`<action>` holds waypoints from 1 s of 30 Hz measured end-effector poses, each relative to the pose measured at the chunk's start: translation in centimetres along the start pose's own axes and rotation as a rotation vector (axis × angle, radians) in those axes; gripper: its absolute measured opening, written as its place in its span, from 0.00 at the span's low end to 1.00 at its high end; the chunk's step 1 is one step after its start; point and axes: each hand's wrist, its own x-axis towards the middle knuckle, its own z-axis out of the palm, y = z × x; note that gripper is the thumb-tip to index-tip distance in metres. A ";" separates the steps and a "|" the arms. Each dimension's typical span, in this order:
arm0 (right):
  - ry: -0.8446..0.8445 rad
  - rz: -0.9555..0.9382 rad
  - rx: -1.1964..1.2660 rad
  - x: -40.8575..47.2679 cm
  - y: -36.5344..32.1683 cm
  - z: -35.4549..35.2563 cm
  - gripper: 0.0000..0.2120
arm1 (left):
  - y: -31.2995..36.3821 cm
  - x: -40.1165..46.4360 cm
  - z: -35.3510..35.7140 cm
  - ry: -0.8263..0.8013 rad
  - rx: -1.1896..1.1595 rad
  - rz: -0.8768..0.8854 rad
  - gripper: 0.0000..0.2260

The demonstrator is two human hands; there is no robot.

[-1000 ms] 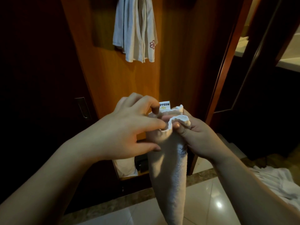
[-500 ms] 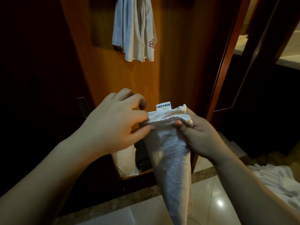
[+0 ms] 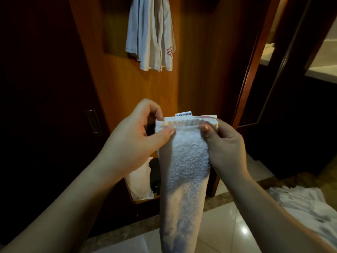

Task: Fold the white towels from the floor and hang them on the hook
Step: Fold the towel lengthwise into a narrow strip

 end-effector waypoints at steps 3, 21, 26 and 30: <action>0.020 -0.024 0.077 0.5 -0.5 0.4 0.10 | -0.8 0.0 0.9 0.002 -0.468 -0.071 0.15; -0.338 0.854 0.398 0.3 7.7 -0.2 0.26 | -2.7 5.3 1.5 -0.037 -0.888 -0.639 0.21; -0.352 0.916 0.578 0.1 8.5 -0.8 0.35 | -3.6 7.7 0.5 0.081 -0.843 -0.694 0.16; -0.435 0.834 0.583 -0.4 8.6 -1.0 0.43 | -3.9 9.0 0.3 0.112 -0.810 -0.685 0.13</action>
